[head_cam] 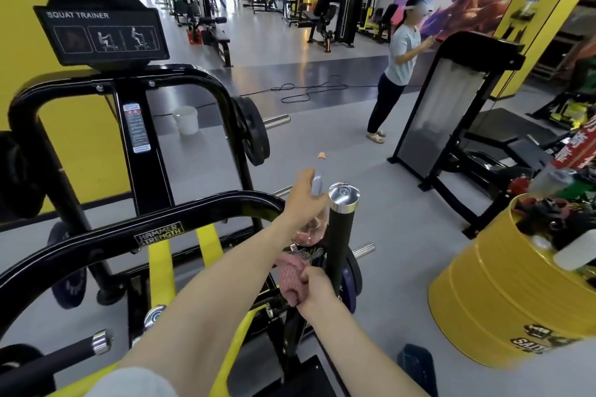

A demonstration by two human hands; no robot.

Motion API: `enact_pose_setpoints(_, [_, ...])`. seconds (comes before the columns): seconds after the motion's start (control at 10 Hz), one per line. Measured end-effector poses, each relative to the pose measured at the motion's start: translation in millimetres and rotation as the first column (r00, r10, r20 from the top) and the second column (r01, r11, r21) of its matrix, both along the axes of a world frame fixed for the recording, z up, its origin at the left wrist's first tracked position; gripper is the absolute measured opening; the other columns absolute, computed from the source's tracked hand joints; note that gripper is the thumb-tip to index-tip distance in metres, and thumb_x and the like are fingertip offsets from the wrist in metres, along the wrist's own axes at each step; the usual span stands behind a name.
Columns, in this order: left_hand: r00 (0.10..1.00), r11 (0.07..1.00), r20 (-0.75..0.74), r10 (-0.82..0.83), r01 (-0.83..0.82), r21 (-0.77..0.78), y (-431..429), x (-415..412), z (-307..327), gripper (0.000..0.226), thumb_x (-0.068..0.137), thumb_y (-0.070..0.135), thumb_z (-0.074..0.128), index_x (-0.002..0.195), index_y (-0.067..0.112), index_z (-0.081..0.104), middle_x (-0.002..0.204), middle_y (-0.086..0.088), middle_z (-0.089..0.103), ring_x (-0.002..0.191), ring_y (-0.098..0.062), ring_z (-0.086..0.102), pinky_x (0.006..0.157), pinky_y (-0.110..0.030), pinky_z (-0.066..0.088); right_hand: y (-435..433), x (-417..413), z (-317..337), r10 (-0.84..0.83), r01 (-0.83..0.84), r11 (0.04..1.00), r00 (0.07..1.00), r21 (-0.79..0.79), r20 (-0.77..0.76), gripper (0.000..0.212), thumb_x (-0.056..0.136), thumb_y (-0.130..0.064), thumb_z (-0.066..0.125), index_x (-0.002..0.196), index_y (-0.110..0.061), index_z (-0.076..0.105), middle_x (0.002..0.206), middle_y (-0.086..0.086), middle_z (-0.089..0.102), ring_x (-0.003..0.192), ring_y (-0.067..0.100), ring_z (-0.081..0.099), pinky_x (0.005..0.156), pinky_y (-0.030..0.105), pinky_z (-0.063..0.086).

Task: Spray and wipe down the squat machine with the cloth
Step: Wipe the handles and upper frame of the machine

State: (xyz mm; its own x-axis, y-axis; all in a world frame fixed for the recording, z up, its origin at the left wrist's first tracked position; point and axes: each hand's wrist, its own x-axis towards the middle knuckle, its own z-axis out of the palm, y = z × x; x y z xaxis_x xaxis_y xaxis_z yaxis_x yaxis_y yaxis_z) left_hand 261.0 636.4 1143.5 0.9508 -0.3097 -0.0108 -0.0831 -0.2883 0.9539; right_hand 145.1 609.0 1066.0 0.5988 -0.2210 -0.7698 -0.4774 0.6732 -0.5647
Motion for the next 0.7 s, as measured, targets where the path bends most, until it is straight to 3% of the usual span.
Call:
enact_pose_setpoints(0.1, [0.997, 0.998, -0.047, -0.066, 0.066, 0.017, 26.9, 1.2, 10.7, 0.035, 0.083, 0.000, 0.056, 0.107, 0.023, 0.048, 0.109, -0.011, 0.054, 0.075, -0.017, 0.055, 0.059, -0.027, 0.047, 0.2, -1.5, 8.1, 0.061, -0.061, 0.998, 0.997, -0.003, -0.053, 0.040, 0.095, -0.002, 0.032, 0.128, 0.015, 0.045, 0.142, 0.030, 0.040, 0.128, 0.038, 0.044, 0.103, 0.041, 0.038])
enact_pose_setpoints(0.2, [0.940, 0.909, -0.158, -0.301, 0.333, 0.251, 48.4, 4.1, 26.6, 0.028, 0.079, -0.007, 0.055, 0.087, 0.018, 0.048, 0.085, -0.003, 0.051, 0.068, -0.014, 0.051, 0.051, -0.018, 0.042, 5.2, -10.3, 20.5, 0.010, -0.010, 1.000, 1.000, -0.013, -0.022, 0.042, 0.100, -0.002, 0.024, 0.138, 0.012, 0.035, 0.148, 0.026, 0.033, 0.099, 0.030, 0.056, 0.093, 0.036, 0.045])
enact_pose_setpoints(0.3, [0.862, 0.698, -0.261, -0.435, 0.506, 0.507, 52.6, -1.2, 29.1, 0.021, 0.064, -0.007, 0.054, 0.073, 0.011, 0.049, 0.067, -0.001, 0.047, 0.061, -0.016, 0.046, 0.049, -0.024, 0.035, 10.3, -15.4, 23.0, -0.082, 0.083, 0.994, 0.996, -0.068, 0.017, 0.042, 0.099, -0.001, 0.025, 0.137, 0.012, 0.037, 0.147, 0.027, 0.035, 0.061, 0.018, 0.043, 0.059, 0.025, 0.038])
enact_pose_setpoints(0.4, [0.858, 0.627, -0.333, -0.391, 0.513, 0.586, 52.8, -7.5, 10.5, 0.016, 0.058, -0.006, 0.052, 0.062, 0.009, 0.049, 0.061, -0.006, 0.048, 0.057, -0.019, 0.050, 0.050, -0.024, 0.032, 9.6, -16.3, 19.1, -0.097, 0.100, 0.991, 0.994, -0.089, 0.048, 0.039, 0.099, -0.002, 0.029, 0.133, 0.009, 0.044, 0.136, 0.031, 0.047, 0.057, 0.019, 0.040, 0.054, 0.024, 0.035])
enact_pose_setpoints(0.5, [0.869, 0.596, -0.369, -0.329, 0.494, 0.633, 51.9, -14.1, -3.8, 0.016, 0.057, -0.004, 0.050, 0.055, 0.011, 0.046, 0.054, -0.005, 0.040, 0.049, -0.018, 0.040, 0.048, -0.022, 0.026, 8.6, -17.3, 15.8, -0.098, 0.101, 0.992, 0.994, -0.082, 0.040, 0.024, 0.098, -0.008, 0.035, 0.091, 0.001, 0.056, 0.081, 0.017, 0.054, 0.057, 0.021, 0.042, 0.052, 0.024, 0.036])
enact_pose_setpoints(0.6, [0.879, 0.557, -0.357, -0.316, 0.477, 0.680, 45.7, -19.4, -11.0, 0.021, 0.058, -0.005, 0.050, 0.050, 0.012, 0.042, 0.053, -0.004, 0.035, 0.050, -0.018, 0.036, 0.047, -0.021, 0.024, 9.5, -15.0, -0.8, -0.093, 0.095, 0.994, 0.995, -0.057, 0.033, 0.021, 0.095, -0.020, 0.043, 0.090, -0.006, 0.058, 0.059, 0.005, 0.045, 0.045, 0.017, 0.039, 0.043, 0.020, 0.030])
enact_pose_setpoints(0.7, [0.886, 0.521, -0.324, -0.333, 0.459, 0.719, 36.6, -22.3, -18.4, 0.011, 0.066, -0.004, 0.052, 0.065, 0.007, 0.053, 0.062, -0.006, 0.041, 0.061, -0.021, 0.043, 0.049, -0.021, 0.030, 10.5, -14.7, -9.2, -0.071, 0.072, 0.995, 0.997, -0.075, 0.008, 0.018, 0.093, -0.021, 0.050, 0.083, -0.008, 0.058, 0.058, 0.005, 0.049, 0.046, 0.017, 0.044, 0.046, 0.019, 0.034])
